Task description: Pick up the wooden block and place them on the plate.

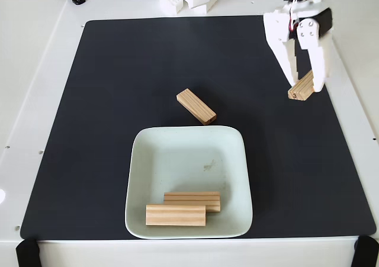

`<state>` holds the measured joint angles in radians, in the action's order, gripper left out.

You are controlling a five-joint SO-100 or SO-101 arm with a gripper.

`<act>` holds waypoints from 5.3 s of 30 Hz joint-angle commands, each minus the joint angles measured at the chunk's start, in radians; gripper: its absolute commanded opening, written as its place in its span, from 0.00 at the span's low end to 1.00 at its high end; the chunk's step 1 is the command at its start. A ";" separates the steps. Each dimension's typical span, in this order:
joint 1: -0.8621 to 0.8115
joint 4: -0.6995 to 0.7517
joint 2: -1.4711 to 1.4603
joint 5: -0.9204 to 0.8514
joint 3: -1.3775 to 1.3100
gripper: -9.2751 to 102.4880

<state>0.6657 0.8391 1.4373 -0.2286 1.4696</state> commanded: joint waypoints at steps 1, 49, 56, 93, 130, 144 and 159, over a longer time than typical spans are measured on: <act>-0.028 -0.051 0.161 0.067 -0.014 0.08; -0.538 -0.071 -0.537 0.245 -0.718 0.08; -0.538 -0.083 -0.571 0.245 -0.724 0.08; -0.525 -0.071 -0.617 0.247 -0.784 0.41; -0.449 0.282 0.348 0.264 0.347 0.42; -0.453 0.282 0.354 0.466 0.459 0.07; -0.465 0.426 0.287 0.660 0.209 0.08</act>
<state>0.2010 1.2134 1.7472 0.3896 1.7810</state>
